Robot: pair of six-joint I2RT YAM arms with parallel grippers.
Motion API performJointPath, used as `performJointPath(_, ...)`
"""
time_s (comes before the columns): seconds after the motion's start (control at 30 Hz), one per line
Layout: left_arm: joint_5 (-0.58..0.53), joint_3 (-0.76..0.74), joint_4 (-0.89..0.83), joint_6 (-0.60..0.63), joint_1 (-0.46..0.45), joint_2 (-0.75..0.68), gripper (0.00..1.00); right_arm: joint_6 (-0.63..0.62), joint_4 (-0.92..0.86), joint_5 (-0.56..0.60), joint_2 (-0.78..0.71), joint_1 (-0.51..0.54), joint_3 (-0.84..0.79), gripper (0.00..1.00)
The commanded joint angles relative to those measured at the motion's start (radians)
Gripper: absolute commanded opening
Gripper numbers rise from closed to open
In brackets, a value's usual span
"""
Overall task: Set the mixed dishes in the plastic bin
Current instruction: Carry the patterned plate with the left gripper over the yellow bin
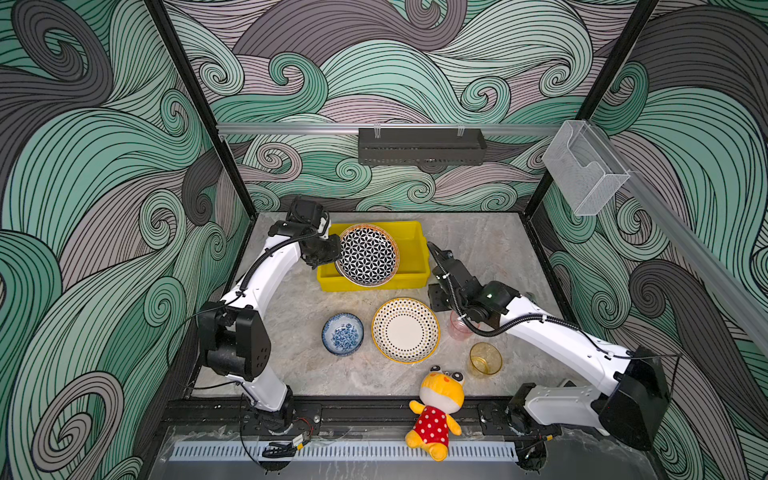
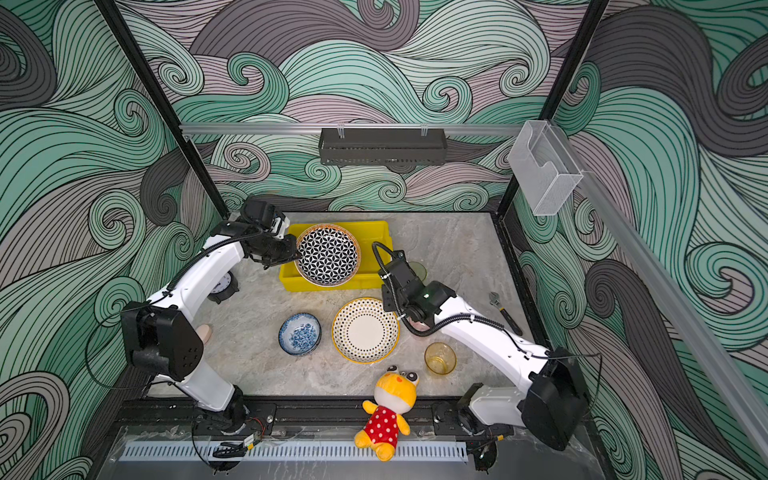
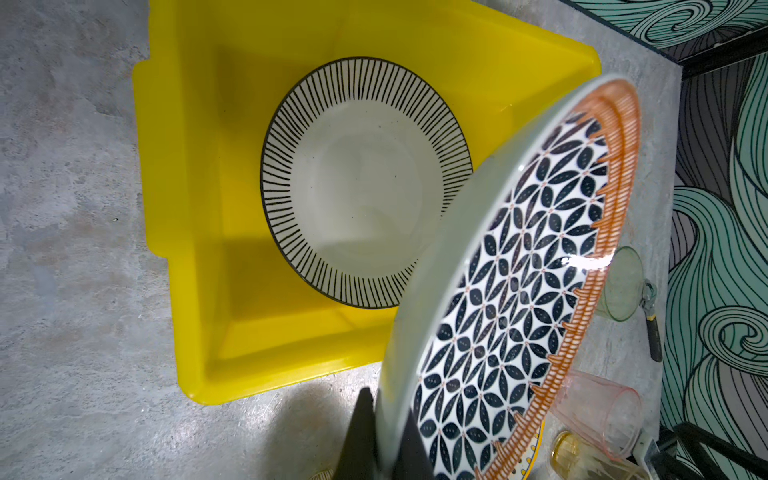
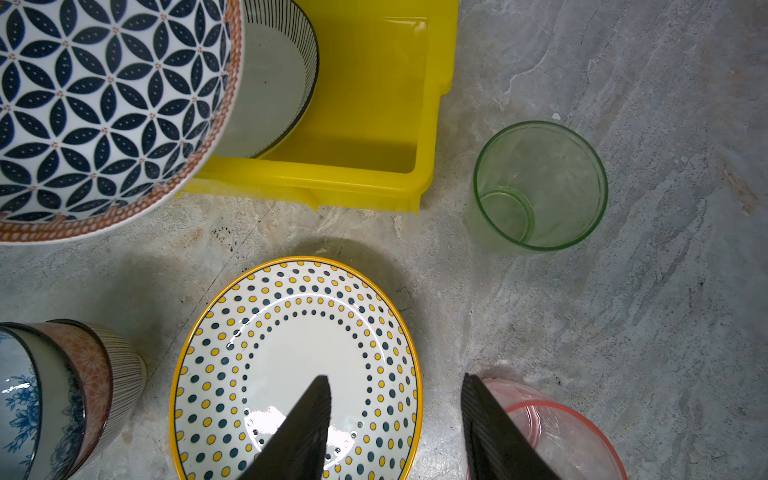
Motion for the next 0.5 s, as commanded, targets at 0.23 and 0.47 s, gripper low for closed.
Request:
performJointPath(0.23,0.012,0.071,0.099,-0.029,0.032,-0.021,0.00,-0.007,-0.012,0.020,0.006,0.005,0.007,0.53)
performJointPath(0.47,-0.011,0.078,0.116,-0.035,0.039,-0.003,0.00,-0.014,-0.011,0.021,0.023,0.005,0.014,0.53)
